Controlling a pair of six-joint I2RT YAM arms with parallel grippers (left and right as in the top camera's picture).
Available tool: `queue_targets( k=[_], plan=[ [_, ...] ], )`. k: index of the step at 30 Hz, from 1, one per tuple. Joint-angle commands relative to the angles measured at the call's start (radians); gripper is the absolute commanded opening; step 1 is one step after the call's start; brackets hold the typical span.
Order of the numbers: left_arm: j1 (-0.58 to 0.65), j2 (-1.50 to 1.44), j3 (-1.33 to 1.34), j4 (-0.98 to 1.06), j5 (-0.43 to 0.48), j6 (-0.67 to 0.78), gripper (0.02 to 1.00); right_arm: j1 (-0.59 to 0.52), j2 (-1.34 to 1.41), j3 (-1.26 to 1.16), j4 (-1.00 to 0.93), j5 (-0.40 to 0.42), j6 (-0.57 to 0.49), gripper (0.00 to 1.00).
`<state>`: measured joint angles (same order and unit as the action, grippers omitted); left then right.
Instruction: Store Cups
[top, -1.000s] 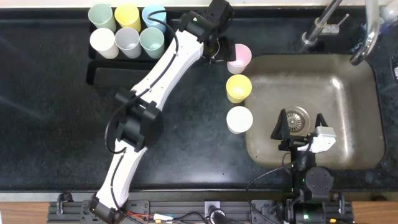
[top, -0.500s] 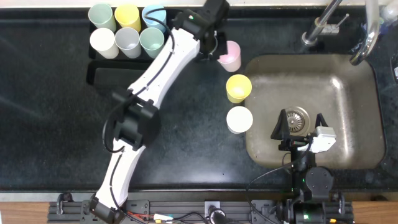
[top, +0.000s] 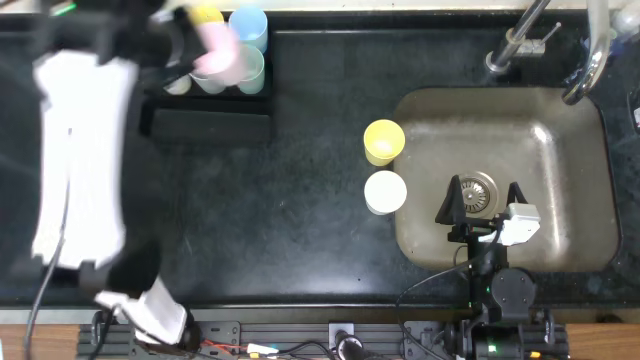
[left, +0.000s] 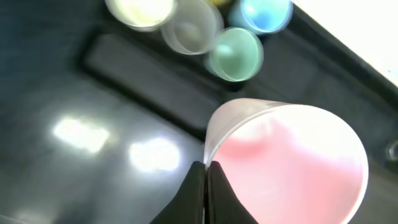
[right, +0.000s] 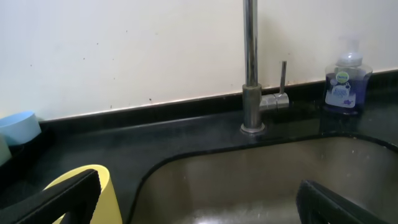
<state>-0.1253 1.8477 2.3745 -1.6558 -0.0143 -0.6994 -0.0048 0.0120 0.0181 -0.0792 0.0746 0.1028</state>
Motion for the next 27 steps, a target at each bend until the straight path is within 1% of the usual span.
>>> queue_targets(
  k=[1,4,8,11,15,19,27],
  plan=[
    [0.077,-0.027,-0.152,0.002,-0.066,-0.062,0.036,0.005,-0.008,-0.014,0.005,-0.006,-0.006,0.996],
    [0.156,-0.074,-0.351,0.129,-0.011,-0.061,0.038,0.005,-0.008,-0.014,0.005,-0.006,-0.006,0.998],
    [0.233,-0.140,-0.624,0.330,0.014,-0.061,0.036,0.005,-0.008,-0.014,0.005,-0.006,-0.006,0.998],
    [0.270,-0.156,-0.749,0.400,0.020,-0.061,0.038,0.005,-0.008,-0.014,0.005,-0.006,-0.006,0.998],
    [0.303,-0.155,-0.793,0.424,0.012,-0.061,0.036,0.005,-0.008,-0.014,0.005,-0.006,-0.006,0.998],
    [0.307,-0.155,-0.793,0.442,-0.041,-0.061,0.036,0.005,-0.008,-0.014,0.005,-0.006,-0.006,0.998],
    [0.308,-0.134,-0.793,0.526,-0.040,-0.063,0.036,0.005,-0.008,-0.014,0.005,-0.006,-0.006,0.998]
  ],
)
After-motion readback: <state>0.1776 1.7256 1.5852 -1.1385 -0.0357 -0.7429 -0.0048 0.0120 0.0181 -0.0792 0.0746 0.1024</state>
